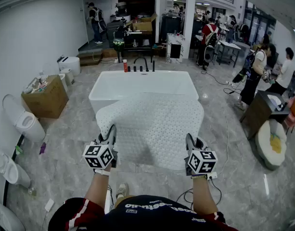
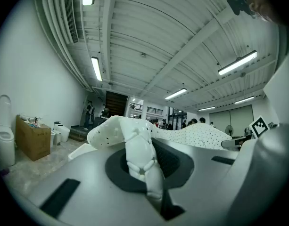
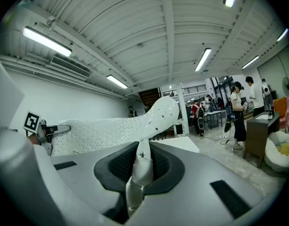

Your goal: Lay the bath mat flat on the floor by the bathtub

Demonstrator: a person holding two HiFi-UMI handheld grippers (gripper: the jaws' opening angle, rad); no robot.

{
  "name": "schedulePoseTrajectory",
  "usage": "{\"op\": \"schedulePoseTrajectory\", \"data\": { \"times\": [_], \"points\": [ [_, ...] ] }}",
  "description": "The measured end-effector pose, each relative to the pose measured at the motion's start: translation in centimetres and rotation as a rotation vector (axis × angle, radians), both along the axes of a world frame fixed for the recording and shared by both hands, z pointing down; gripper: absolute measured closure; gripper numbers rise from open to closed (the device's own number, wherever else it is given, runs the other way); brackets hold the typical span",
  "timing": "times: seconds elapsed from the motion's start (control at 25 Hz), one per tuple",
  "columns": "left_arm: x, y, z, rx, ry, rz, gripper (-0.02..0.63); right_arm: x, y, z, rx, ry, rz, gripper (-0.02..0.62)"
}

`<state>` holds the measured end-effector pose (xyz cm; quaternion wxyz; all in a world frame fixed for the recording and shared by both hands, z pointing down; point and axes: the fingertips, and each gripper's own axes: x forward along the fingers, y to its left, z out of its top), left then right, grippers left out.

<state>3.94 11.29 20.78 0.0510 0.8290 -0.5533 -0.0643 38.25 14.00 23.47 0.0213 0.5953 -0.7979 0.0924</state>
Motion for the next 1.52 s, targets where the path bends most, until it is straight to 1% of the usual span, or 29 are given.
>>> {"op": "schedulePoseTrajectory", "data": {
  "times": [0.44, 0.92, 1.24, 1.52],
  "points": [
    [-0.1, 0.2, 0.2, -0.003, 0.006, -0.012, 0.575, -0.6, 0.3, -0.4, 0.008, 0.007, -0.019, 0.548],
    [1.1, 0.0, -0.6, 0.008, 0.004, 0.004, 0.575, 0.5, 0.4, -0.7, 0.021, 0.022, -0.003, 0.548],
    [1.5, 0.7, -0.5, 0.008, 0.014, -0.012, 0.575, 1.2, 0.7, -0.6, 0.008, 0.030, -0.031, 0.548],
    [-0.3, 1.7, 0.2, -0.003, 0.015, -0.054, 0.575, -1.0, 0.9, -0.1, -0.003, 0.016, -0.102, 0.549]
  ]
}}
